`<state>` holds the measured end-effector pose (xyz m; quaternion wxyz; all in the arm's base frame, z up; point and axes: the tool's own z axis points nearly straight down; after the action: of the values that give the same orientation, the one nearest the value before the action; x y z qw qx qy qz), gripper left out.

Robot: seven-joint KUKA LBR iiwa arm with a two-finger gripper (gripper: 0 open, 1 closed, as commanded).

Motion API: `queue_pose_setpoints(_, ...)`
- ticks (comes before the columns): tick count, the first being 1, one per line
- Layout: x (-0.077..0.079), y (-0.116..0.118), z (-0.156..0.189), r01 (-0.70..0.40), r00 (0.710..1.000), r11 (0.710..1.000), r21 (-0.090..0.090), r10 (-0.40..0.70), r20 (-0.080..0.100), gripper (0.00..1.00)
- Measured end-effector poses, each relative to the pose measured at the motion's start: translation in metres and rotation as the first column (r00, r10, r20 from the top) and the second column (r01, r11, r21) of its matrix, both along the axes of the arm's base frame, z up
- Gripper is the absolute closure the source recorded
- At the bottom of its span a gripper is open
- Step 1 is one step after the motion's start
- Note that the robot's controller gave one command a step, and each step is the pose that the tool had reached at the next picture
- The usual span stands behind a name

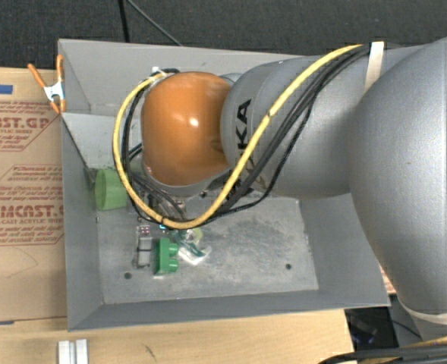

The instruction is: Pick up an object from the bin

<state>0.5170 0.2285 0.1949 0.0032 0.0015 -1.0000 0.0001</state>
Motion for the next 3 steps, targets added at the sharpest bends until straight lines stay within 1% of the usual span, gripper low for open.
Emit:
queue_pose_setpoints(1,-0.007,-0.072,-0.091,-0.092,0.996,0.996,-0.002,0.092,-0.002,0.0)
queue_pose_setpoints(2,-0.028,-0.077,-0.123,-0.249,0.968,0.968,0.002,0.249,0.019,0.0)
queue_pose_setpoints(3,-0.028,-0.077,-0.123,-0.249,0.968,0.968,0.002,0.249,0.016,1.0)
